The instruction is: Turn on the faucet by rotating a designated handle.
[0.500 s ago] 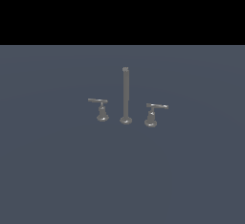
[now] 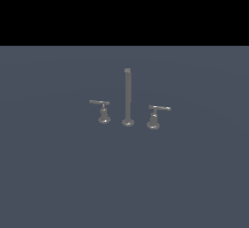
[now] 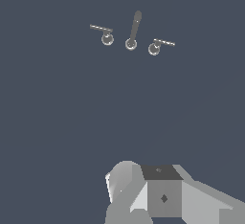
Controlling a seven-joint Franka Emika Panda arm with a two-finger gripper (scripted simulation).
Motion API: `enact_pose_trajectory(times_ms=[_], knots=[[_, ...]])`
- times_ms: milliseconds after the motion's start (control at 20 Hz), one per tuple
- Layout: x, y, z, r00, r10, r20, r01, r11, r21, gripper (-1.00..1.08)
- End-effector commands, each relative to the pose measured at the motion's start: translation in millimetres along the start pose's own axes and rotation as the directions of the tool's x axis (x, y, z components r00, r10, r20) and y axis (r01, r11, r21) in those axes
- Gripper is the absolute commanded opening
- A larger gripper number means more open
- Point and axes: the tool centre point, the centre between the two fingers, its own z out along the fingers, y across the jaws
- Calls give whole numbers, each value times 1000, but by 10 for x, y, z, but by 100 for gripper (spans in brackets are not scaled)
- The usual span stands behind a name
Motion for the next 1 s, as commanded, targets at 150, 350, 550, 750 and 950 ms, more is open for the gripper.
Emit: enact_pose_trajectory(times_ms=[150, 350, 550, 750, 950], knots=[[136, -52, 152, 997, 72, 0, -72, 997, 3, -100], [291, -100, 317, 989, 150, 0, -150, 989, 7, -100], [494, -143, 528, 969, 249, 0, -249, 969, 11, -100], [716, -167, 752, 936, 351, 1, -351, 936, 16, -100], [943, -168, 977, 893, 450, 3, -450, 893, 21, -100]])
